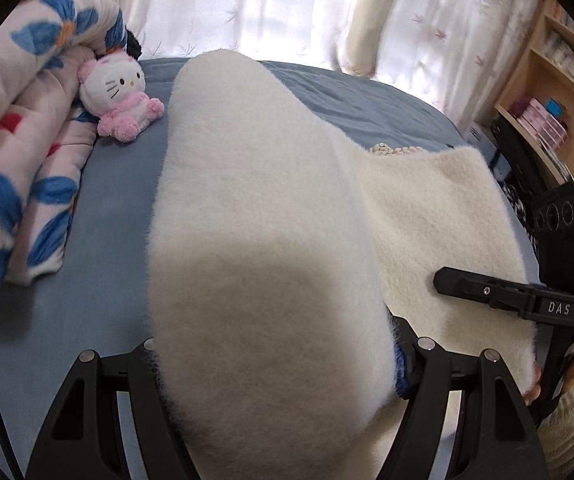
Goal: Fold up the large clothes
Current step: 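Carry the folded cardigan with both tools onto the light-green garment, then lower the cardigan onto the green garment and open both tools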
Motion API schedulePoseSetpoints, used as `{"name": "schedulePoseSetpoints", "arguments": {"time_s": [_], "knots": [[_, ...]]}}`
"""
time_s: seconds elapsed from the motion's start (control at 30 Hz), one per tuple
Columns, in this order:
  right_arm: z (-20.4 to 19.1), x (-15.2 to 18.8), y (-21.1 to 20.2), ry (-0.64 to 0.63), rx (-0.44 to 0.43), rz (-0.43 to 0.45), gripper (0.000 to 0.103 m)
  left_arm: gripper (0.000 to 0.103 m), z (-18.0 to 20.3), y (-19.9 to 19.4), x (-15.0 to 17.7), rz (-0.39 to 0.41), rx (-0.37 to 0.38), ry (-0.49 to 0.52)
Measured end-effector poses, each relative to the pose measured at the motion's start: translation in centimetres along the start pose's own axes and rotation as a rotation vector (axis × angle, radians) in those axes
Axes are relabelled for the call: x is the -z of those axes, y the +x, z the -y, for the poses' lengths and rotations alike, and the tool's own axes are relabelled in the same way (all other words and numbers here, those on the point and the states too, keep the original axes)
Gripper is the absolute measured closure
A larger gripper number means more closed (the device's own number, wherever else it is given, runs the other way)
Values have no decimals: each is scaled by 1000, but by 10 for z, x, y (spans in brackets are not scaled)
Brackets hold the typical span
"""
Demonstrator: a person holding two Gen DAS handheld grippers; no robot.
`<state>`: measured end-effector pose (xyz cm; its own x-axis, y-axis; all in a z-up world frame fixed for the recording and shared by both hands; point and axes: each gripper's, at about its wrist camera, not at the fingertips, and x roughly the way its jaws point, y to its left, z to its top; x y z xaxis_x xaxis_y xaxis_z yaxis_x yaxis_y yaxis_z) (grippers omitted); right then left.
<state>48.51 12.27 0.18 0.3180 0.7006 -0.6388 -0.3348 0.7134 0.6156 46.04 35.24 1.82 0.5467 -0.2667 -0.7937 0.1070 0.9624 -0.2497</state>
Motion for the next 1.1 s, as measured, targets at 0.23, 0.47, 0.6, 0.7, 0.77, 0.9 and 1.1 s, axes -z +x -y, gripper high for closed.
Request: {"name": "schedulePoseSetpoints", "arguments": {"time_s": [0.23,0.47,0.6,0.7,0.77,0.9,1.1], "knots": [[54,-34,100,30,70,-3,59,31,-66,117,-14,-47,2,-63],[90,-24,120,-6,87,2,42,10,-107,155,13,50,86,-156],[72,-26,101,-72,194,-40,40,9,-96,145,11,37,13,-134],[53,-16,60,-153,279,49,39,10,-84,124,11,44,-54,-141],[36,-10,35,-197,333,134,39,11,-76,107,13,70,-71,-136],[3,4,27,-276,339,92,40,35,-48,75,26,124,-147,-52],[-27,46,57,-459,426,76,69,77,-42,88,44,75,-249,-32]]}}
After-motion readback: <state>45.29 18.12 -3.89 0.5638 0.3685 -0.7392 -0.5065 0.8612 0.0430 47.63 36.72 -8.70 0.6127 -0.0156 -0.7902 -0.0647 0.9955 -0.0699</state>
